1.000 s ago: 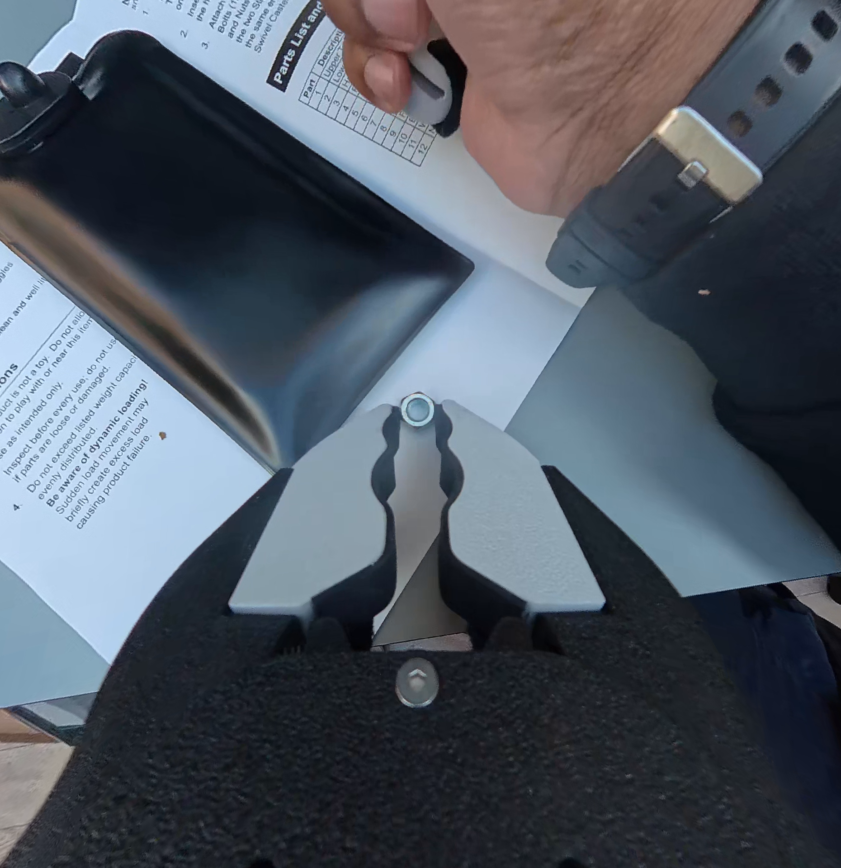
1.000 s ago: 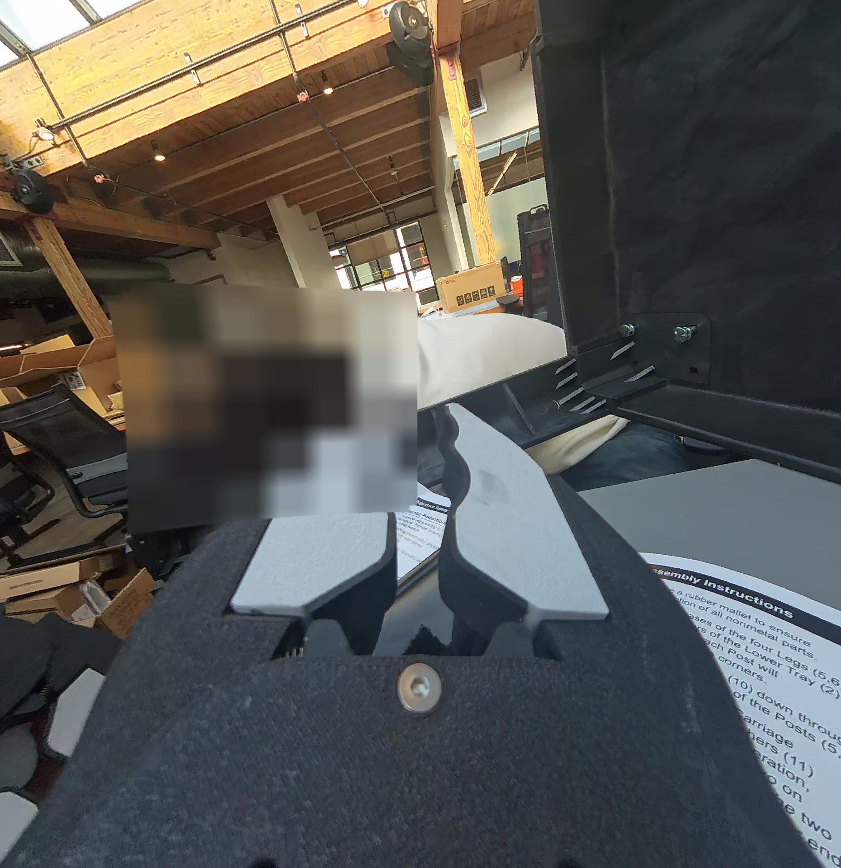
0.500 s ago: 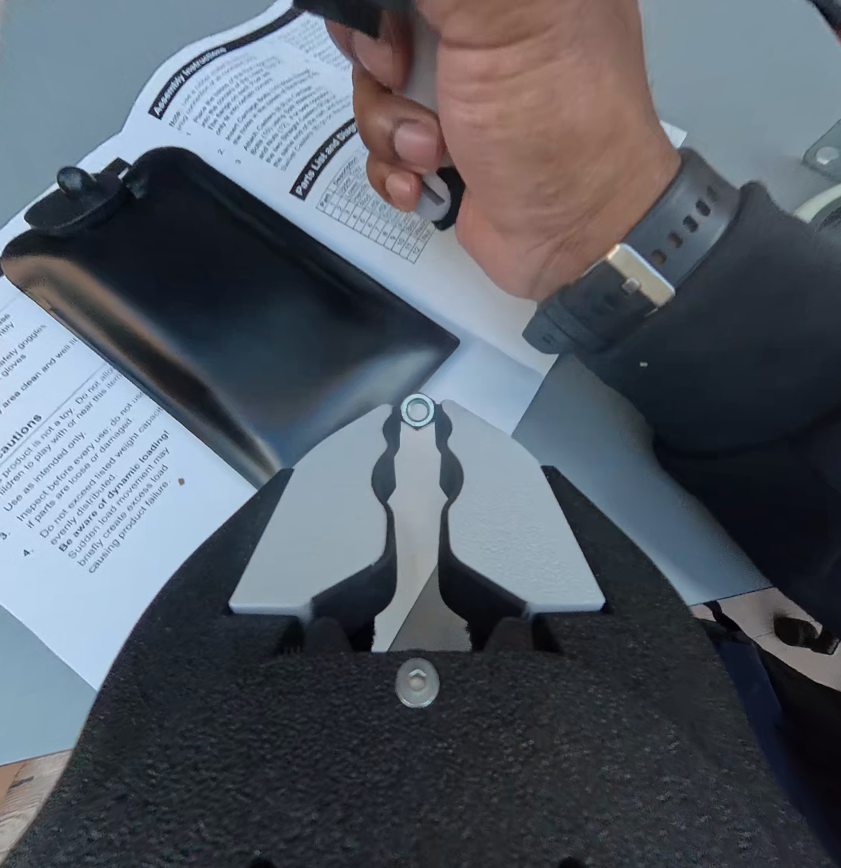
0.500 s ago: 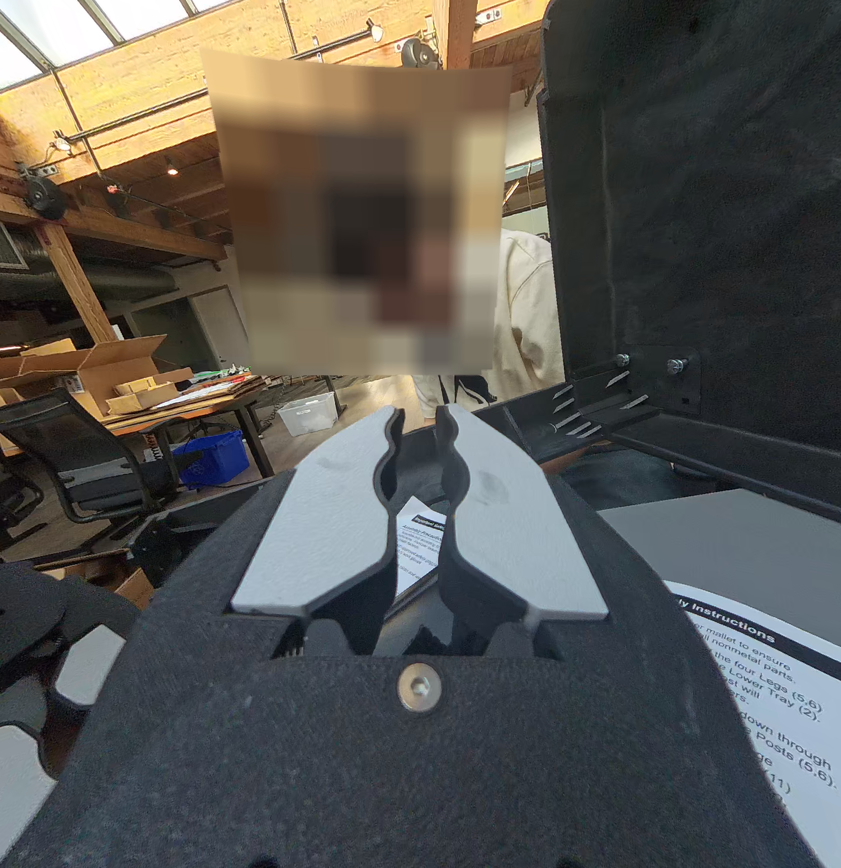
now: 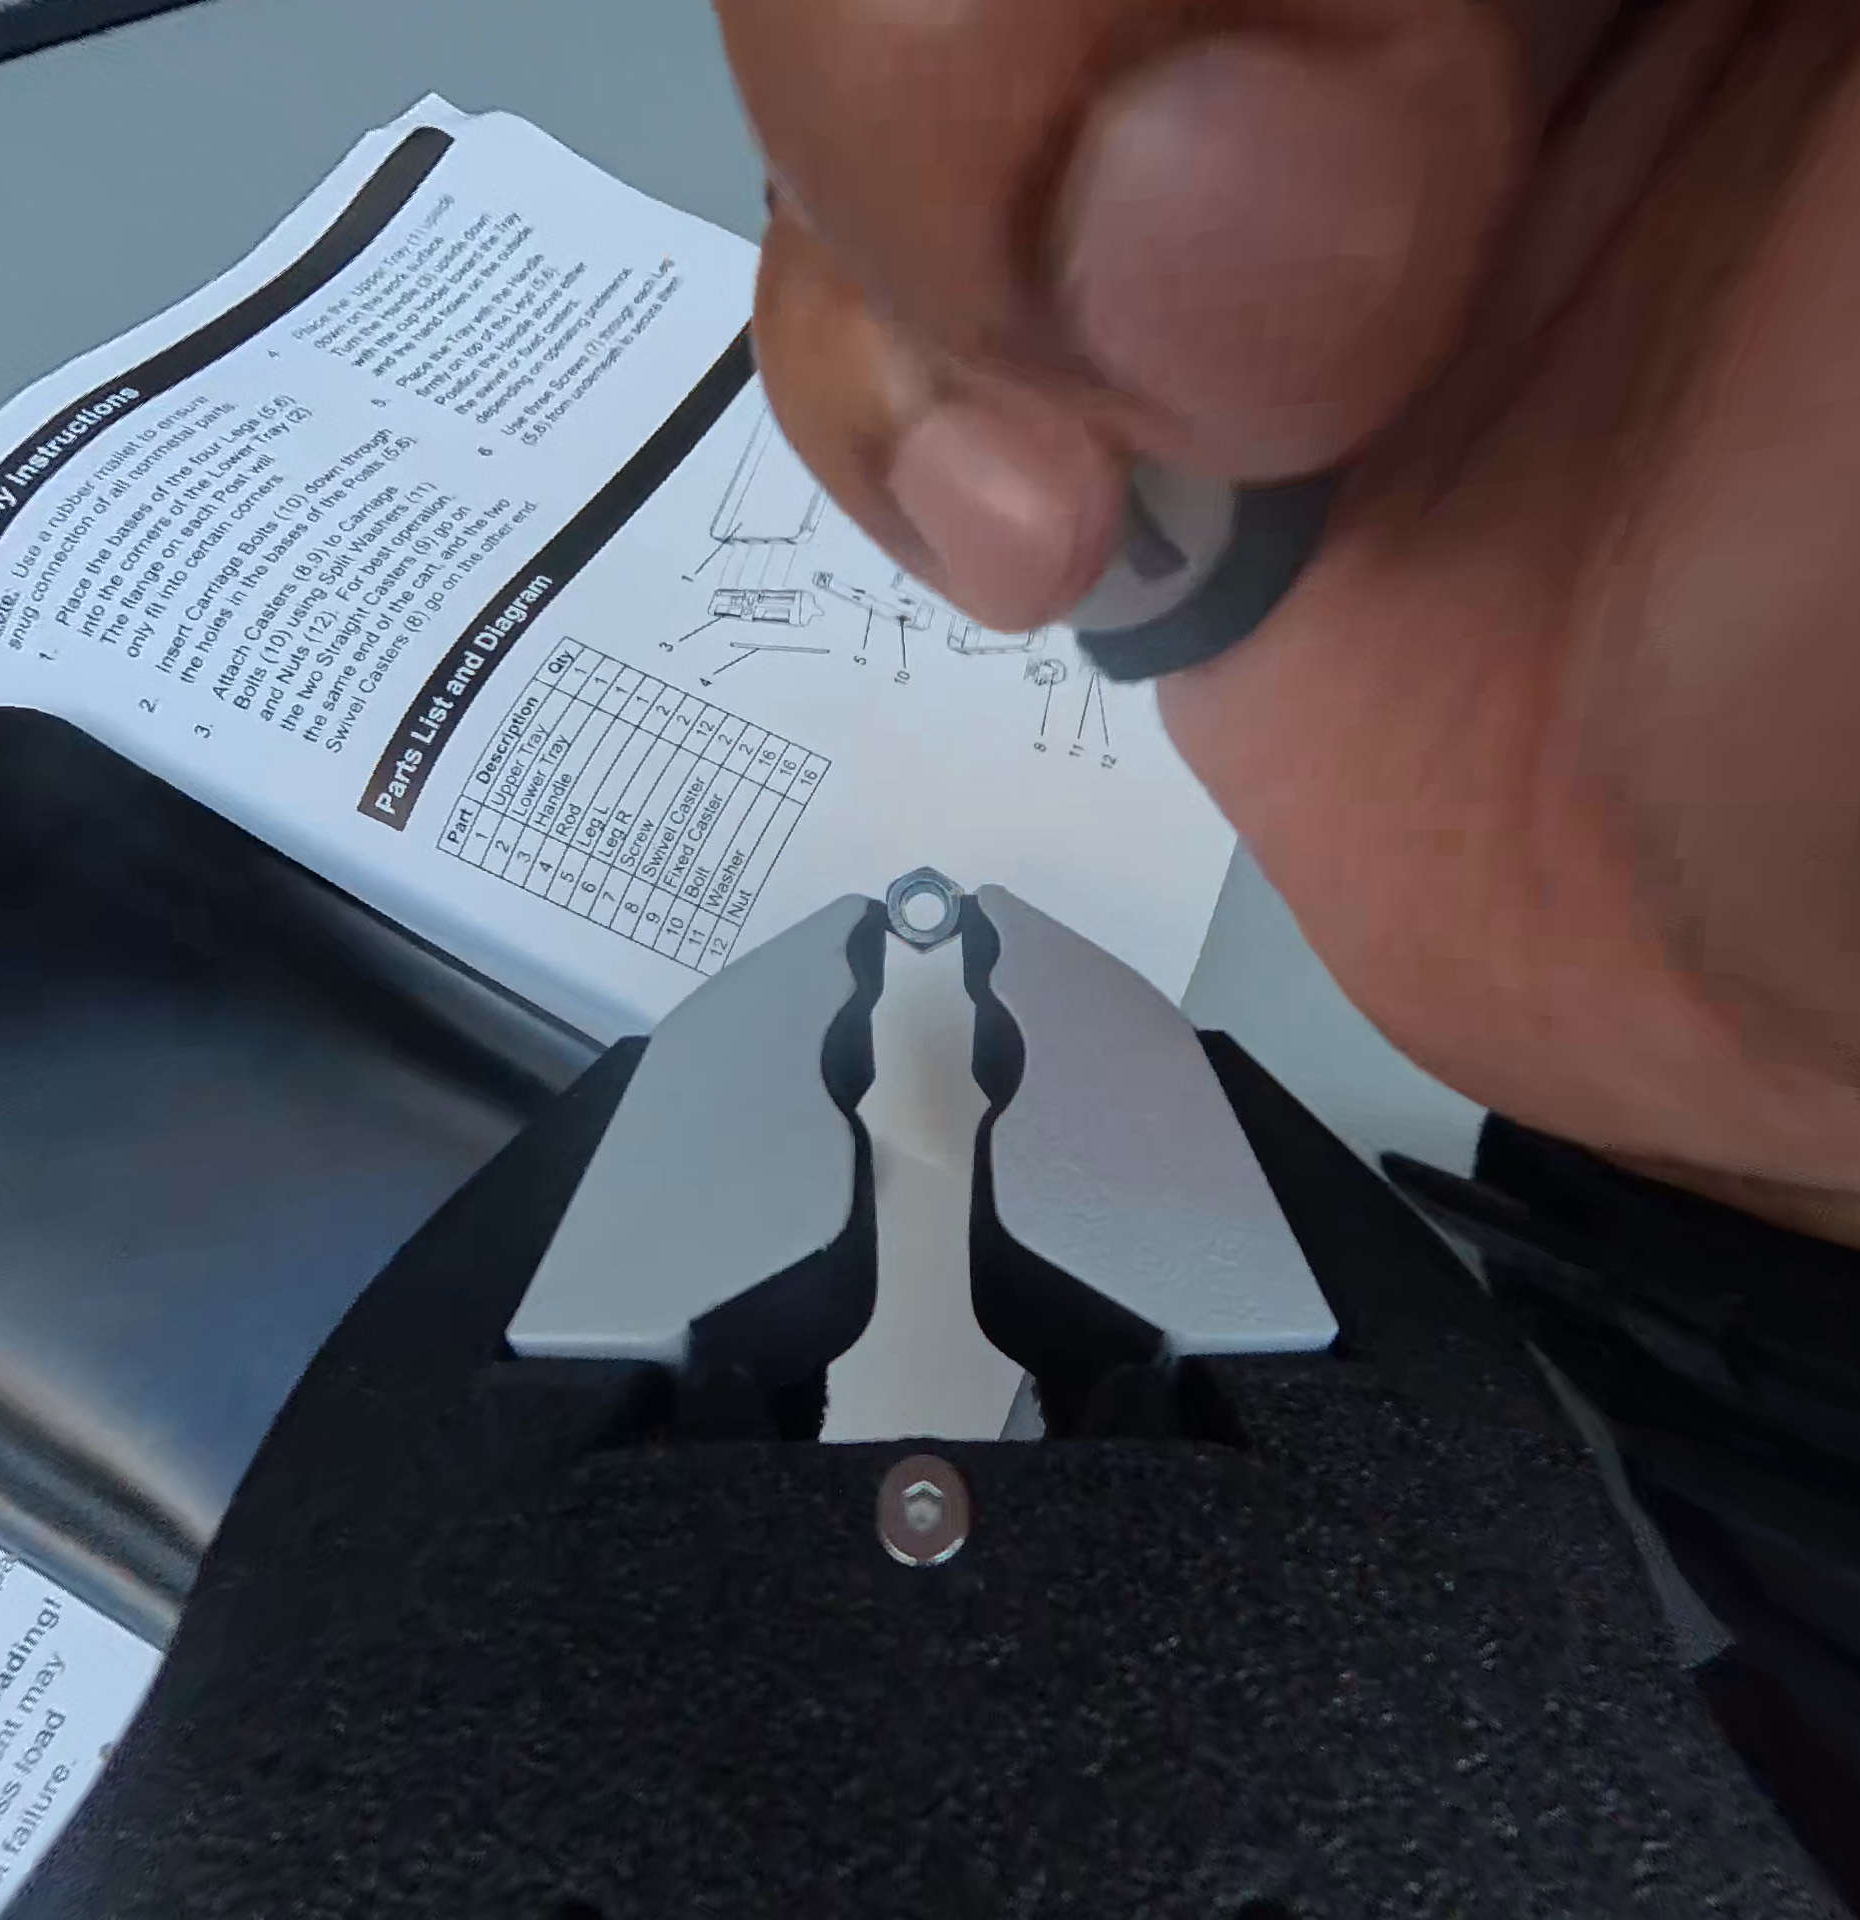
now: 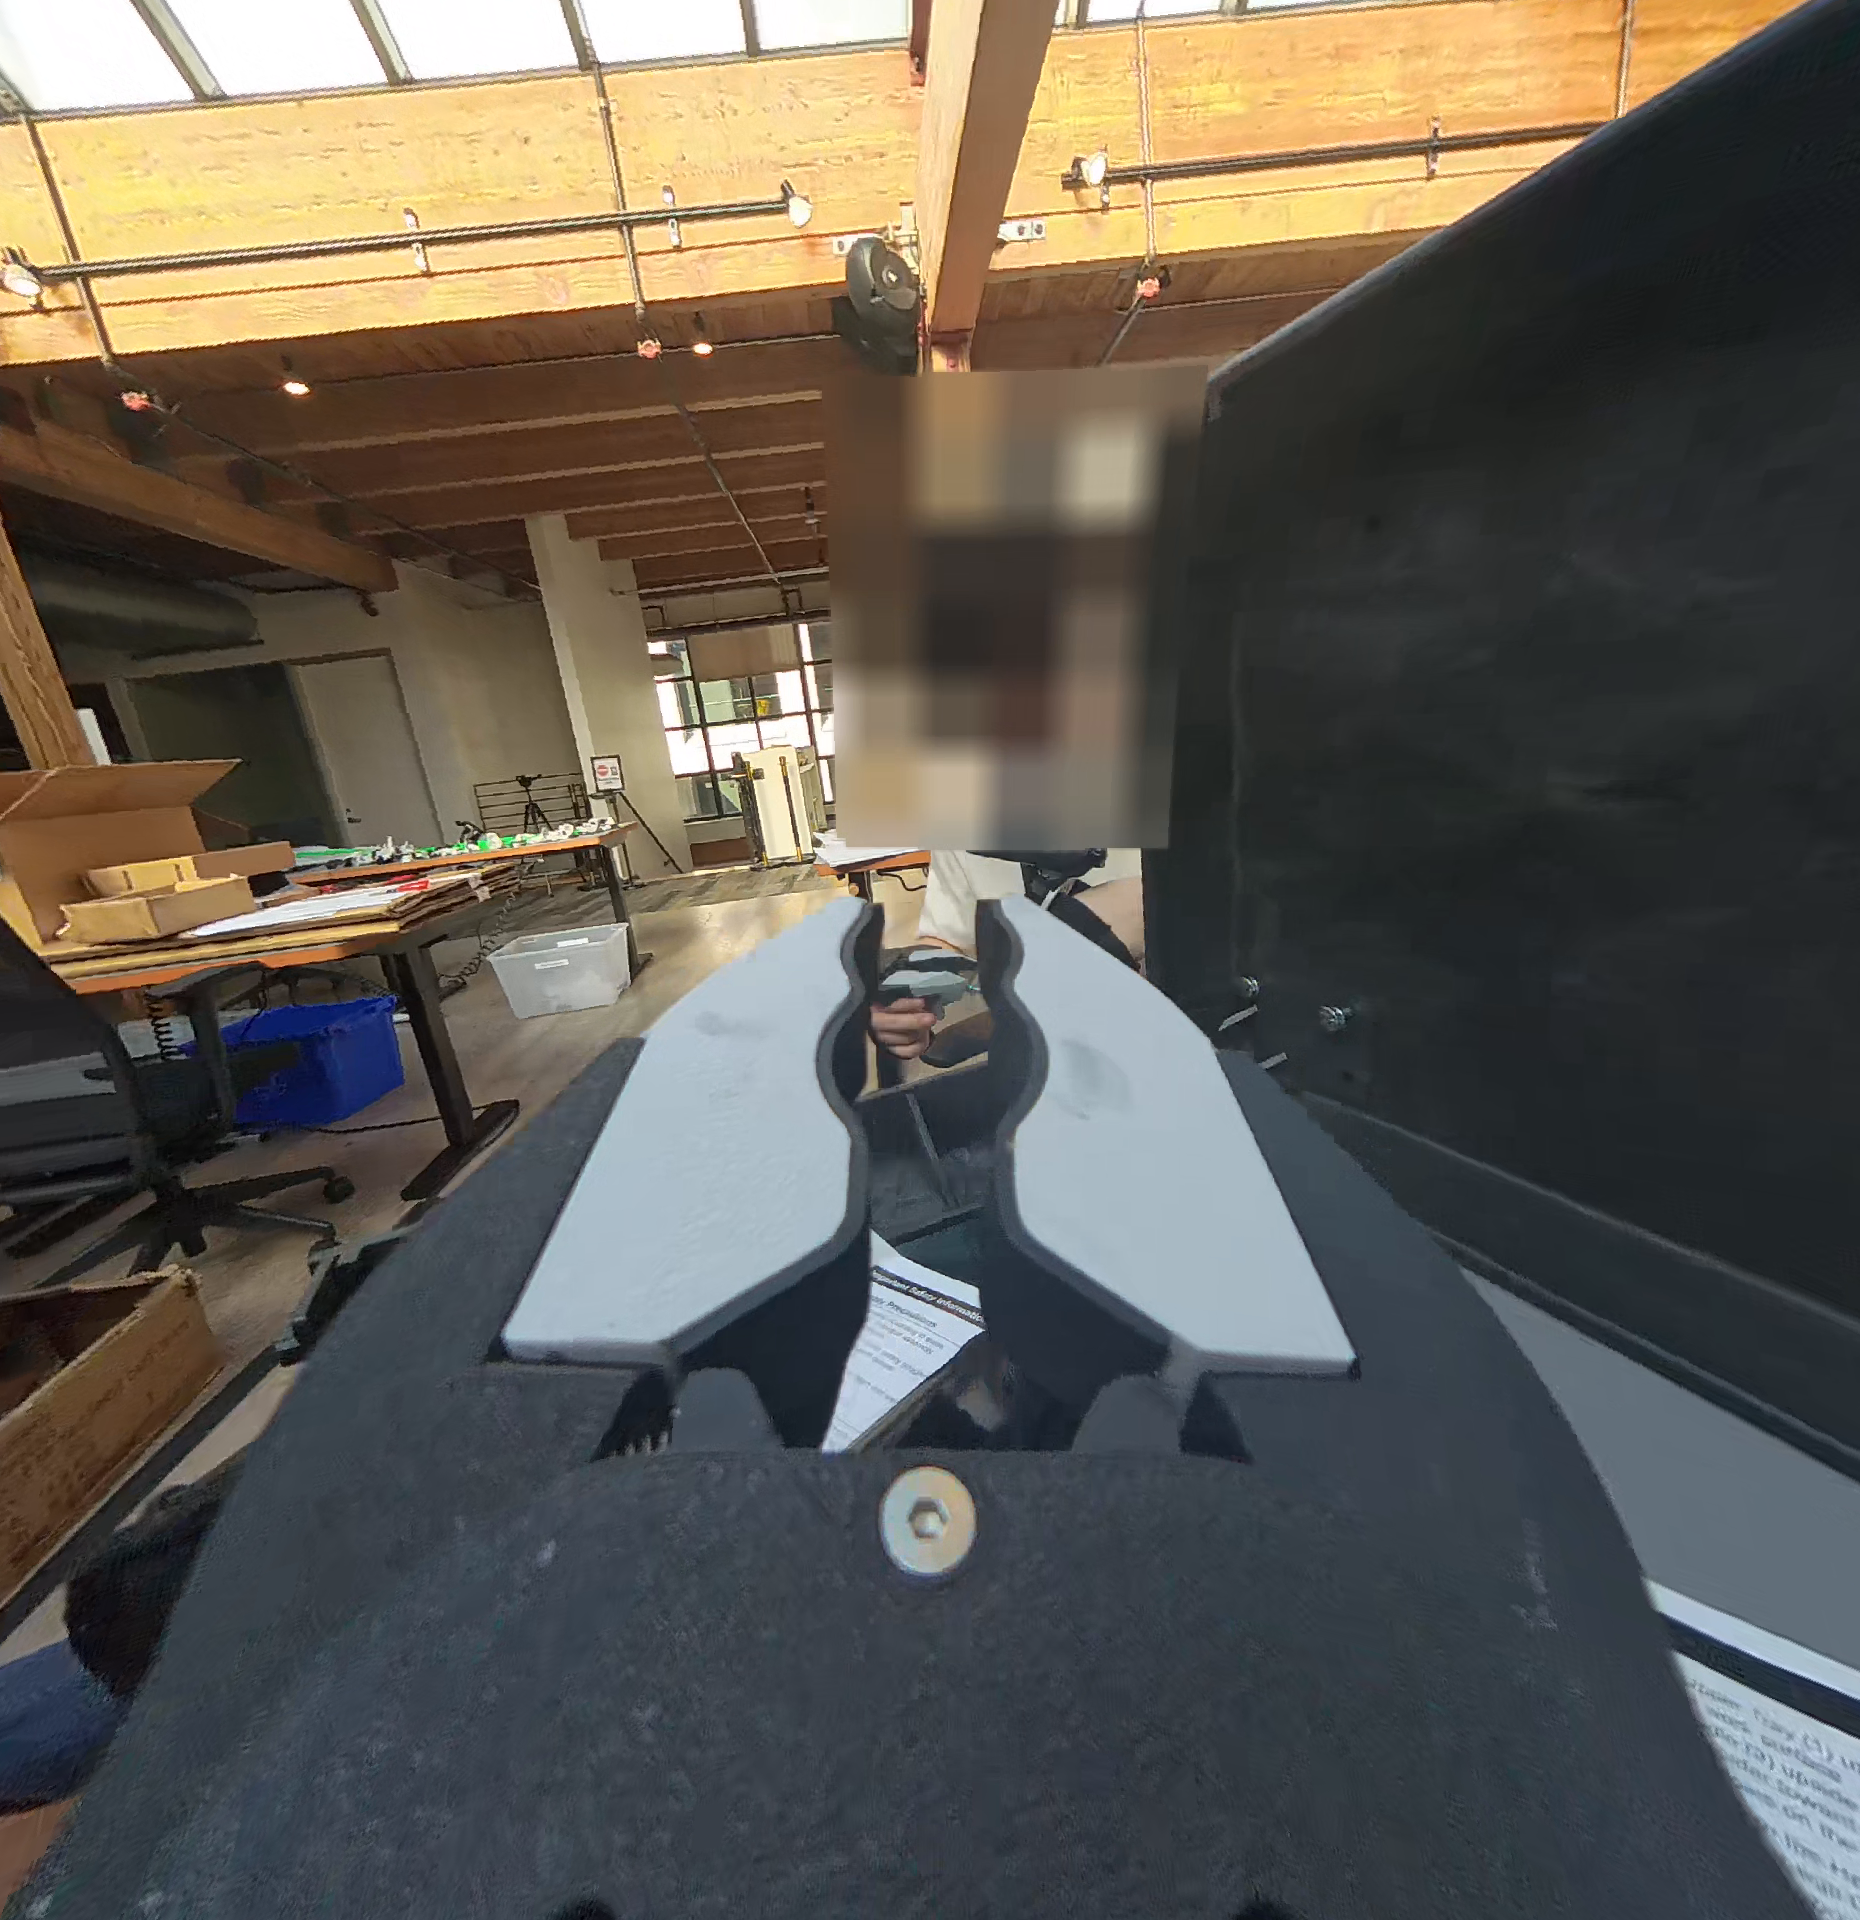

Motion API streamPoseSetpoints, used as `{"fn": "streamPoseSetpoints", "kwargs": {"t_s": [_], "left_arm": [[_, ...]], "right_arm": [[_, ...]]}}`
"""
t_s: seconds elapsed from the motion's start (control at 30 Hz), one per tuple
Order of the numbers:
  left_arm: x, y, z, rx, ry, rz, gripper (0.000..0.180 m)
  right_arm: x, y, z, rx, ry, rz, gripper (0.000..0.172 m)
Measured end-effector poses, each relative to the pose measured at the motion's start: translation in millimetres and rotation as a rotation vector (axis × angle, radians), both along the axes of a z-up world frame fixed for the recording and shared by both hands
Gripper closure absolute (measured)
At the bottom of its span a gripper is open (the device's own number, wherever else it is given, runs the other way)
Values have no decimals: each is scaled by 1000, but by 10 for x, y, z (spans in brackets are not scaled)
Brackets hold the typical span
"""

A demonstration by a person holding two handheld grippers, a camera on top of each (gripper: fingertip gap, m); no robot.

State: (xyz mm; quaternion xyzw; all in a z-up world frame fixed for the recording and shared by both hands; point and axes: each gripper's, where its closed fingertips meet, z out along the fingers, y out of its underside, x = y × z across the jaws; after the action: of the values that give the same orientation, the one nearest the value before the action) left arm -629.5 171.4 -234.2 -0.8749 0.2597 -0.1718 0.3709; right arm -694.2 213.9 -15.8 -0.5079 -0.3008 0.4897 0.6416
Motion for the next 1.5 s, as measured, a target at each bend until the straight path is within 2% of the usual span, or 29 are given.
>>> {"fn": "streamPoseSetpoints", "kwargs": {"t_s": [0.1,0.13,0.17,0.23,0.33,0.4,0.5,0.67,0.87,0.97,1.03,1.1,1.23,1.33,1.5], "left_arm": [[18,-125,-206,-90,45,-38,167],[9,-184,-310,-134,78,-52,167],[2,-186,-315,-110,86,-52,167],[-11,-205,-324,-110,105,-54,163],[35,-233,-252,-105,80,-69,139],[71,-290,-124,-60,47,-88,132],[202,-506,83,5,-29,-163,131],[391,-934,69,-31,-68,-269,131],[480,-1266,11,-82,-142,-291,133],[445,-1402,-13,-91,-154,-287,134],[407,-1480,-17,-100,-168,-279,135],[371,-1546,-9,-106,-190,-266,136],[339,-1677,-11,-123,-232,-257,139],[348,-1744,-25,-135,-245,-263,140],[393,-1798,-26,-144,-274,-267,142]], "right_arm": [[129,22,37,-112,19,-16,146],[147,13,-11,-146,-25,-38,143],[165,-25,-76,-192,-84,-52,138],[225,-258,-151,-279,-175,-11,121],[519,-789,-324,-301,-373,47,107],[900,-1068,-560,-226,-551,-9,98],[1509,-1469,-962,-91,-795,-74,97],[2193,-1986,-1686,89,-1235,-119,93],[2375,-1843,-2144,362,-1642,-284,90],[2340,-1691,-2255,433,-1738,-339,103],[2322,-1618,-2256,461,-1754,-392,114],[2357,-1581,-2220,476,-1747,-435,142],[2421,-1499,-2073,332,-1536,-488,141],[2517,-1400,-1848,178,-1289,-534,141],[2836,-1166,-1468,-151,-738,-562,143]]}}
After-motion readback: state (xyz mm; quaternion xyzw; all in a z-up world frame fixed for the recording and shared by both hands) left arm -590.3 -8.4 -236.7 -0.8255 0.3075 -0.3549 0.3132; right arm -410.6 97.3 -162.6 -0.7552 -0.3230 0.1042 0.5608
